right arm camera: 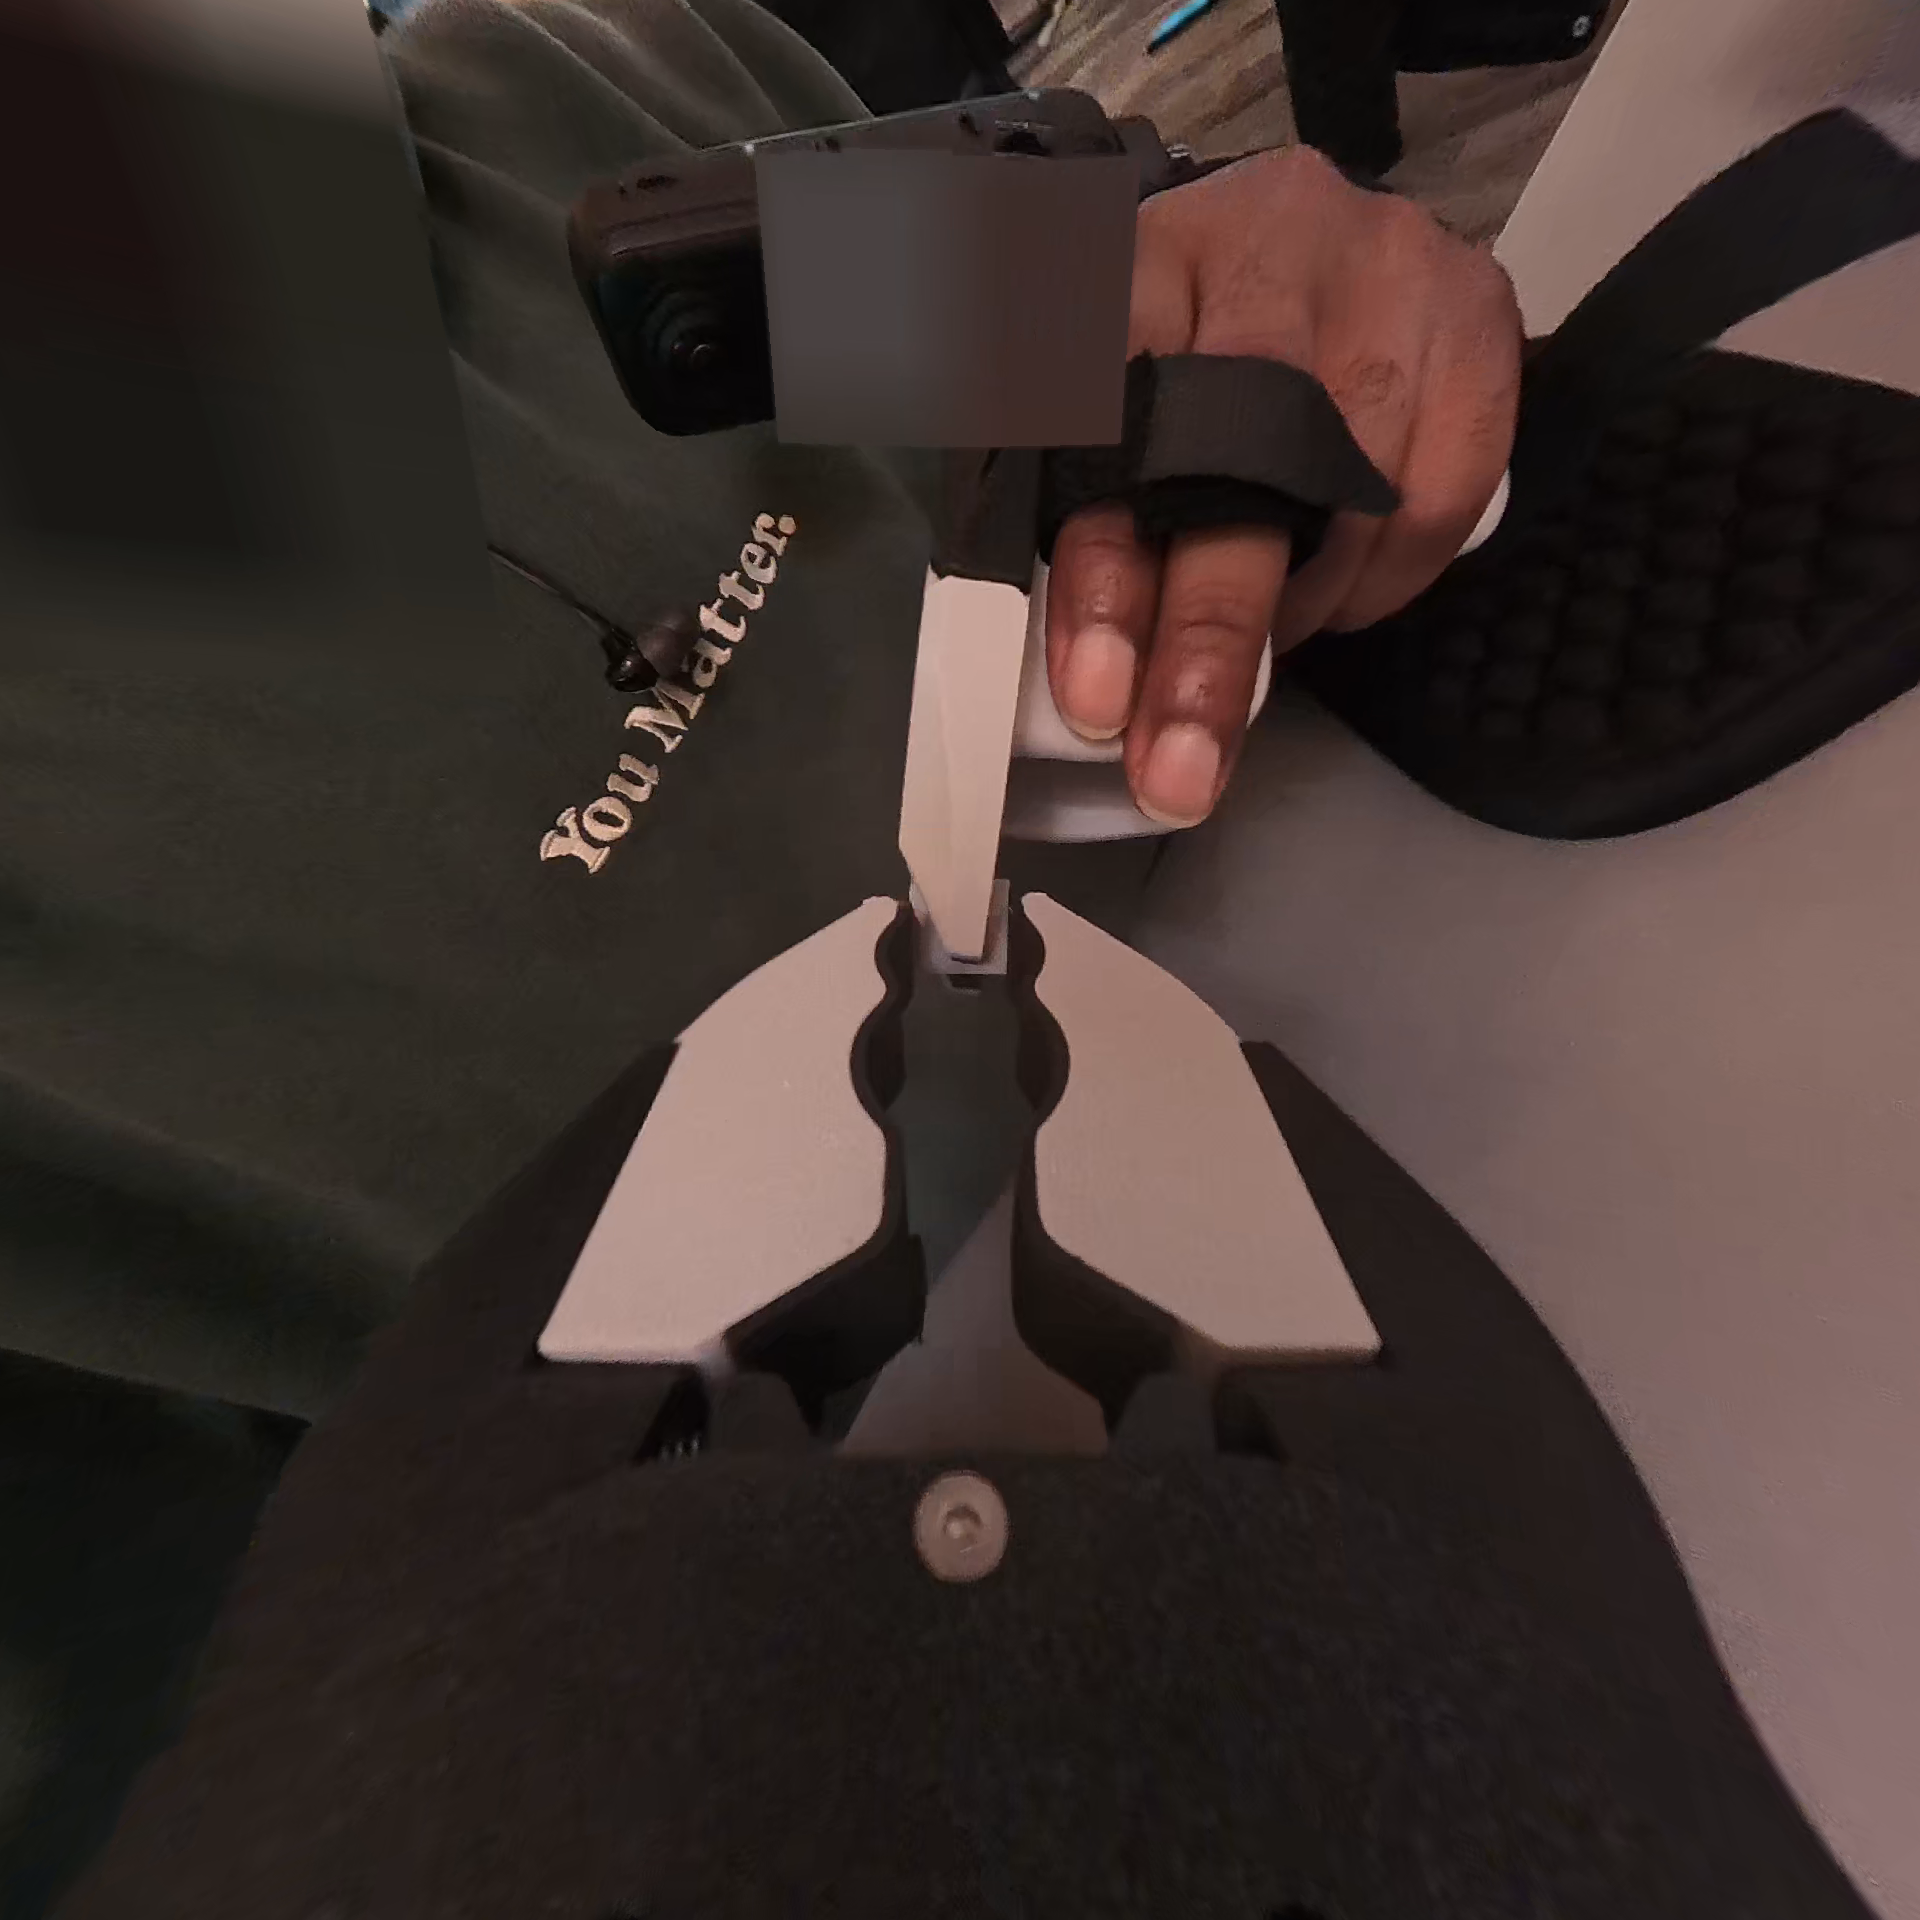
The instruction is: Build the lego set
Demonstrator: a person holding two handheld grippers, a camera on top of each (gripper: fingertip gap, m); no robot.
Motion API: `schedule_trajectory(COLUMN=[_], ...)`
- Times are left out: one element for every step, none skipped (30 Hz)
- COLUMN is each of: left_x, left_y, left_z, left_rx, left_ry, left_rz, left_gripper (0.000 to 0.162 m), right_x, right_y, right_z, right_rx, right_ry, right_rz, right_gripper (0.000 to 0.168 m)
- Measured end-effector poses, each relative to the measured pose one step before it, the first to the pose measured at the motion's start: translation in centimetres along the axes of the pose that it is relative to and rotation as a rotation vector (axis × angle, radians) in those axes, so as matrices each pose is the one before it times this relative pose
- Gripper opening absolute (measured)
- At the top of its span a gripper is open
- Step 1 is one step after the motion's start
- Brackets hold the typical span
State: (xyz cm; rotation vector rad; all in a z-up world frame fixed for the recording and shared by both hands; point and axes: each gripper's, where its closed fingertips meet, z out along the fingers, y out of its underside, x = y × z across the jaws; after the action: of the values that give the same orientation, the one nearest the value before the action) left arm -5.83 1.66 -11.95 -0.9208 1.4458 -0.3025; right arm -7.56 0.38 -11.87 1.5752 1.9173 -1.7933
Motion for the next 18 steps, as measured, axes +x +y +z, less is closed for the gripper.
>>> schedule_trajectory(left_x=[-0.022,-0.095,-0.119,-0.164,-0.228,-0.221,-0.294,-0.358,-0.248,-0.292,-0.302,-0.207,-0.224,-0.128,0.007,0.048,0.007,0.013], left_y=[0.104,0.14,0.115,0.056,0.052,0.086,0.077,0.078,0.059,-0.02,0.003,0.111,0.122,0.117,0.113,0.091,0.085,0.048], left_z=[0.033,0.014,-0.02,-0.052,-0.057,-0.068,-0.077,-0.105,-0.107,-0.105,-0.088,-0.014,0.018,0.051,0.095,0.145,0.161,0.124], left_rx=[0.0035,0.0018,0.0046,0.0086,0.0094,0.0073,0.0075,0.0088,0.0104,0.0158,0.0152,0.0064,0.0056,0.0042,0.0008,-0.0003,-0.0023,-0.001], left_ry=[-0.0015,-0.0042,-0.0013,-0.0018,-0.0035,-0.0004,-0.0048,-0.0083,-0.0005,-0.0042,-0.005,0.001,-0.0027,0.0014,0.0077,0.0078,0.0044,0.0072], left_rz=[-0.0225,-0.0239,-0.0274,-0.0324,-0.0372,-0.0379,-0.0413,-0.0423,-0.0435,-0.0431,-0.0404,-0.0368,-0.0296,-0.0236,-0.0188,-0.0155,-0.0128,-0.0086], left_gripper=[0.016,0.016,0.016,0.016,0.016,0.016,0.016,0.016,0.016,0.016,0.016,0.016,0.016,0.016,0.016,0.016,0.016,0.016], right_x=[0.084,0.074,0.081,0.119,0.114,0.138,0.256,0.376,0.34,0.334,0.325,0.129,-0.017,0.06,0.103,0.072,-0.033,-0.028], right_y=[-0.045,-0.115,-0.139,-0.095,-0.015,-0.011,-0.03,-0.029,-0.063,-0.155,-0.208,-0.222,-0.216,-0.109,0.038,0.09,0.088,0.07], right_z=[-0.103,-0.123,-0.143,-0.154,-0.206,-0.27,-0.323,-0.322,-0.265,-0.214,-0.135,-0.062,-0.004,0.02,0.027,0.019,-0.015,-0.082], right_rx=[0.0163,0.0188,0.0192,0.0149,0.0085,0.0073,0.0069,0.0047,0.0067,0.0111,0.0154,0.0209,0.0239,0.0206,0.0125,0.0102,0.0102,0.0093], right_ry=[-0.0045,-0.0014,0.0017,0.0077,0.0106,0.0185,0.0389,0.0607,0.071,0.0768,0.0805,0.0694,0.06,0.0616,0.0572,0.0462,0.031,0.019], right_rz=[0.0148,0.0095,0.0028,-0.0001,-0.002,-0.0075,-0.0204,-0.0438,-0.0655,-0.0715,-0.0704,-0.0685,-0.0615,-0.0526,-0.0452,-0.0373,-0.0255,-0.0103], right_gripper=[0.017,0.017,0.019,0.021,0.025,0.027,0.029,0.03,0.03,0.03,0.029,0.027,0.025,0.022,0.02,0.019,0.019,0.018])
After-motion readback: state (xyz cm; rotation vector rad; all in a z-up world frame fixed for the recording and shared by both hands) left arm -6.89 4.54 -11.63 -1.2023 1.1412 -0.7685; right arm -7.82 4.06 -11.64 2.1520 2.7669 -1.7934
